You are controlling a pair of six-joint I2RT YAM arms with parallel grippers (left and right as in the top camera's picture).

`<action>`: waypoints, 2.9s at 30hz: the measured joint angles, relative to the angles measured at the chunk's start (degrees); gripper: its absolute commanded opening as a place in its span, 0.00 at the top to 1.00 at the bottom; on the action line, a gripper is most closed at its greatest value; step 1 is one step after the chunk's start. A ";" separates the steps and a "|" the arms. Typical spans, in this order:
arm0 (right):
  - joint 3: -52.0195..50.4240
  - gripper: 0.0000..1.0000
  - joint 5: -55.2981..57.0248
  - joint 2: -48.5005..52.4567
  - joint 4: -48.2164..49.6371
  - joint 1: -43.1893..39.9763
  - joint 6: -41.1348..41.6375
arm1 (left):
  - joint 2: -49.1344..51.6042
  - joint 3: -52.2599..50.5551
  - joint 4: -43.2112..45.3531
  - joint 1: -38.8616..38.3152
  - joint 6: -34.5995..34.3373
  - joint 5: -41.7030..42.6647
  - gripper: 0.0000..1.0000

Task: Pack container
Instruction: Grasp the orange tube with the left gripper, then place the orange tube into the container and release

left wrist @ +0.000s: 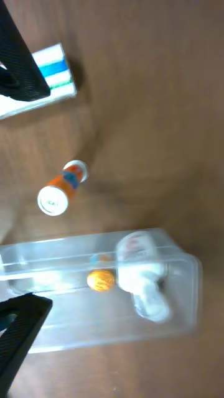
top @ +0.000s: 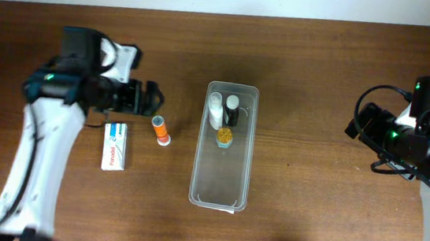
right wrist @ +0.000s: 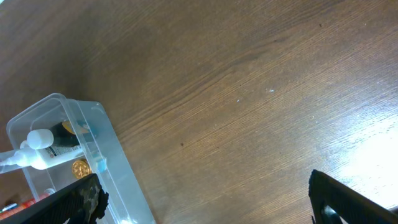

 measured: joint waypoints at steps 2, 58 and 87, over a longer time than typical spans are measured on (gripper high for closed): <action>0.00 0.02 0.00 0.00 -0.02 0.00 -0.02 | 2.51 0.00 -0.17 -1.75 0.31 -1.22 0.01; 0.00 0.02 0.00 0.00 0.00 0.00 0.20 | 12.55 30.77 -24.92 -28.92 -3.58 -18.14 0.99; 0.00 0.02 0.00 0.00 0.00 0.00 0.59 | 29.75 30.77 -9.99 -37.73 -3.56 -19.02 0.99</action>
